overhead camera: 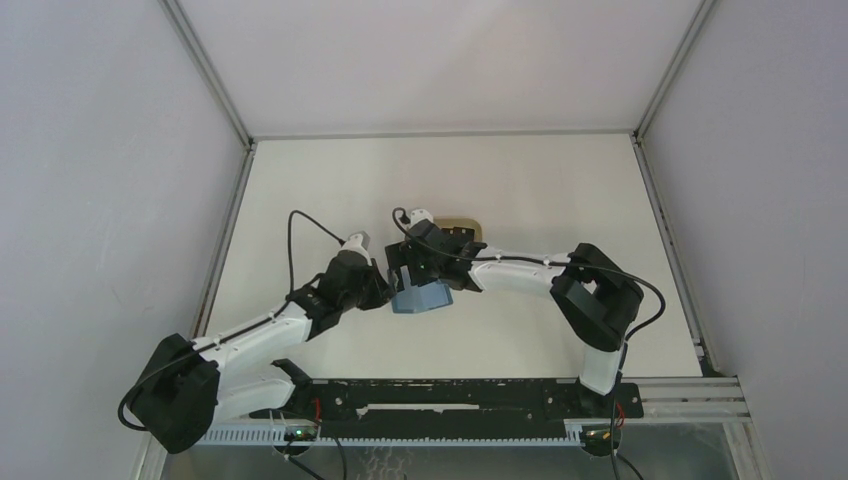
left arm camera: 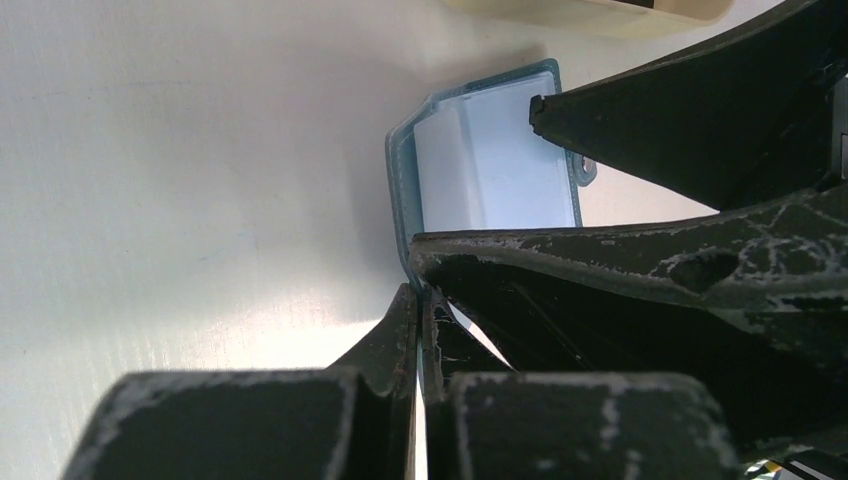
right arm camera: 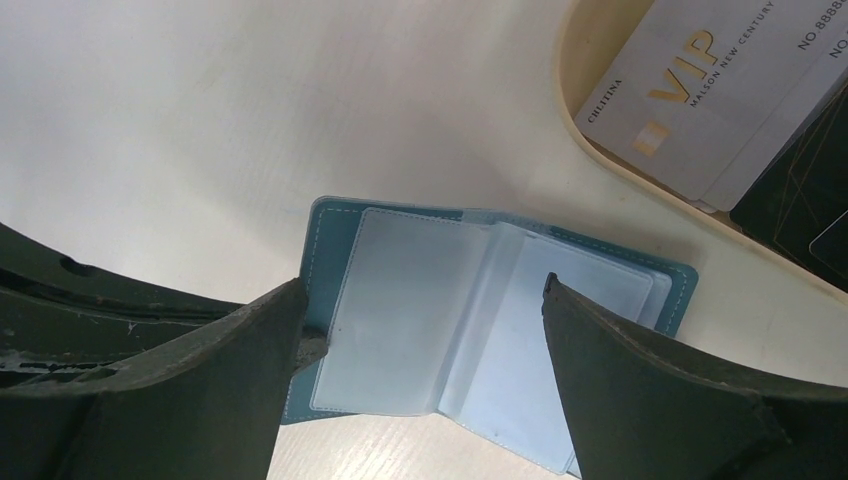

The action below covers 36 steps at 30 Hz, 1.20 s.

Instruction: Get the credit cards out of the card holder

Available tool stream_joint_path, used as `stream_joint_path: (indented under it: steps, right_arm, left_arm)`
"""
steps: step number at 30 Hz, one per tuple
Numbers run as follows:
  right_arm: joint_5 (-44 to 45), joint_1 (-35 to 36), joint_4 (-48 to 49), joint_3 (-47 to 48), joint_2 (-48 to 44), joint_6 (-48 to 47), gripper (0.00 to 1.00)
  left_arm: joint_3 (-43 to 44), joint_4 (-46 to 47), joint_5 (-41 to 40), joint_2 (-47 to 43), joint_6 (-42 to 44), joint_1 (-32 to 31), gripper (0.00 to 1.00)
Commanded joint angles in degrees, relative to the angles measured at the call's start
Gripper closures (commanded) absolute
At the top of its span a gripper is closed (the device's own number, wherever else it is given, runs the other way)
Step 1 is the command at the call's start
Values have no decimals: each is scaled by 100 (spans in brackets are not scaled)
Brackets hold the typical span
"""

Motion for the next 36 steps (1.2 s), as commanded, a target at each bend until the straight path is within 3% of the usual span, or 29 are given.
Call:
stream_joint_path:
  steps: [1, 16, 36]
  right_arm:
    - [281, 120, -248, 172, 160, -198, 4]
    - [640, 270, -475, -90, 395, -246, 4]
    - [2740, 517, -1790, -99, -12, -860, 1]
  left_arm:
    - [-99, 445, 46, -170, -70, 21, 100]
    - [-198, 395, -112, -323, -119, 45, 100]
    - [-330, 318, -258, -419, -133, 60, 100]
